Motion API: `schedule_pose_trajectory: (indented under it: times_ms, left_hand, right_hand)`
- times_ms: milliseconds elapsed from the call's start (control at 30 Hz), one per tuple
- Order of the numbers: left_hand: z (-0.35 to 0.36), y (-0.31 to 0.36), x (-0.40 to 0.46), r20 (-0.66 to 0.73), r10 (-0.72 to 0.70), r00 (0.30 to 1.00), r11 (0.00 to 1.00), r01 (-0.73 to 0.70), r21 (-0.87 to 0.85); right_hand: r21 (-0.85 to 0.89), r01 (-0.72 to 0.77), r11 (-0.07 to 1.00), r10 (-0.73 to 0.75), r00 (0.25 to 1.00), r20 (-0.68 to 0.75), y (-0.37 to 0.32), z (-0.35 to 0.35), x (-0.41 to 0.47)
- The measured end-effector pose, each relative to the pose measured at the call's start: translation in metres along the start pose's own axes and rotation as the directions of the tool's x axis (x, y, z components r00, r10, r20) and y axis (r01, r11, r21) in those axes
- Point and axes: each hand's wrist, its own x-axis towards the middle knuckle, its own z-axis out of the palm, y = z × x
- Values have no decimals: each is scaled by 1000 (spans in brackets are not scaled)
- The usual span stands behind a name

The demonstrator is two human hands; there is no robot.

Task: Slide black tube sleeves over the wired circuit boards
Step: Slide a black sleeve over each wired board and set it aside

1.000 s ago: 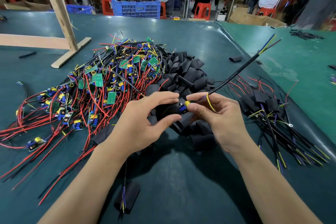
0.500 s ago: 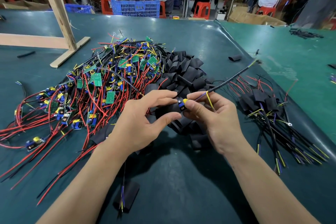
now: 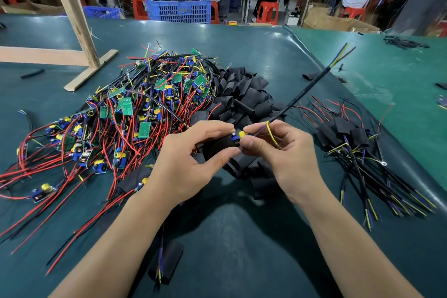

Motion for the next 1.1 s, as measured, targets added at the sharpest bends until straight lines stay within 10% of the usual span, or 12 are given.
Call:
schedule_pose_trajectory:
  times_ms: [467,667,1100]
  left_hand:
    - [0,1,0,68,13,998,999,-16,37]
    - [-5,4,3,-4,-98,995,933,93,349]
    - [-2,1,0,172,4,985,967,-48,252]
  right_hand:
    - [100,-111,989,103,991,84,2,4,-1]
    - [185,-145,972,149,989,-5,6,6,0]
    - [-13,-65,998,63,991,-122,13,10,-2]
